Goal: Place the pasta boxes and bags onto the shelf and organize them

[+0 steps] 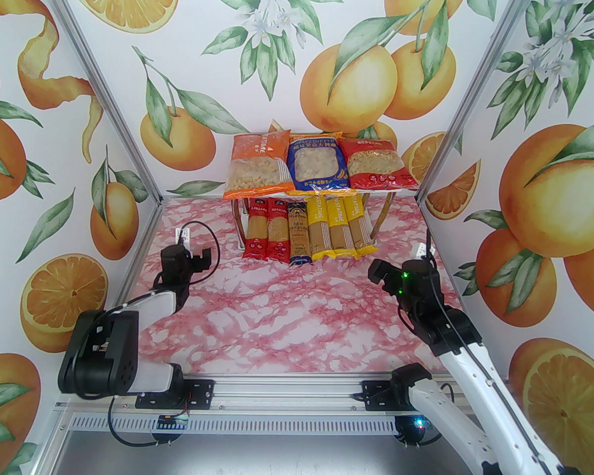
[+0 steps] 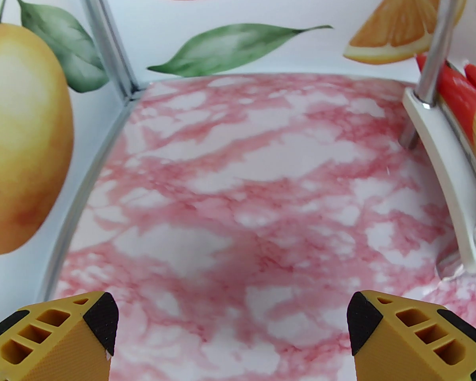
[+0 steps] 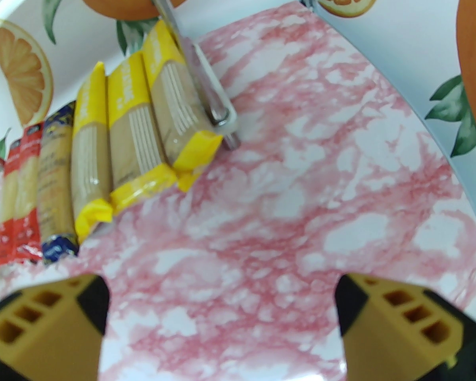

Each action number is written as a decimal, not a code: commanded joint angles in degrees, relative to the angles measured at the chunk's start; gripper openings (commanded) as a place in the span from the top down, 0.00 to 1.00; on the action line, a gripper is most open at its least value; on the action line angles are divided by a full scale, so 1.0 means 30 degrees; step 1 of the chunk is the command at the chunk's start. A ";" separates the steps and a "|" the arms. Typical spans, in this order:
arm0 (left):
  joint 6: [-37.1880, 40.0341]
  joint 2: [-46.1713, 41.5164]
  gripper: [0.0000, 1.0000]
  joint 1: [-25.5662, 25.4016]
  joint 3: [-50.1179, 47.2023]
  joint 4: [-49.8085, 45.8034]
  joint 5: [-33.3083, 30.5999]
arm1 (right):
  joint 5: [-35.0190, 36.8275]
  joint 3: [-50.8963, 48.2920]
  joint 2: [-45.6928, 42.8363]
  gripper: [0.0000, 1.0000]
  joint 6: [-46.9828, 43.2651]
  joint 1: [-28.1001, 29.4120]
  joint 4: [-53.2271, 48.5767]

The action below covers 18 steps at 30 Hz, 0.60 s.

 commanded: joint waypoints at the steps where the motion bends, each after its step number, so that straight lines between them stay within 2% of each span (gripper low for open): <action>1: 0.0407 0.1035 0.00 0.0086 -0.1645 0.6657 0.1205 | 0.1016 -0.0511 -0.0338 0.00 -0.0263 -0.0139 0.0839; 4: 0.0405 0.2283 0.00 0.0084 -0.2649 0.9672 0.1246 | 0.1362 -0.0608 -0.0341 0.00 -0.0332 -0.0168 0.0938; 7: 0.0669 0.2909 0.00 0.0027 -0.2800 1.0584 0.1624 | 0.1680 -0.0650 -0.0286 0.00 -0.0373 -0.0165 0.1026; 8: 0.1142 0.3168 0.00 -0.0162 -0.2568 1.0382 0.2638 | 0.2045 -0.0776 -0.0272 0.00 -0.0418 -0.0168 0.1198; 9: 0.2076 0.3311 0.00 -0.0531 -0.1440 0.8447 0.3619 | 0.2512 -0.1165 -0.0310 0.00 -0.0559 -0.0168 0.1635; 14: 0.2291 0.3295 0.00 -0.0759 -0.0956 0.7400 0.3524 | 0.3310 -0.2688 -0.0206 0.00 -0.0877 -0.0198 0.3770; 18: 0.2046 0.3360 0.00 -0.0650 -0.0823 0.7200 0.3208 | 0.4127 -0.4282 0.0272 0.00 -0.2181 -0.0190 0.7098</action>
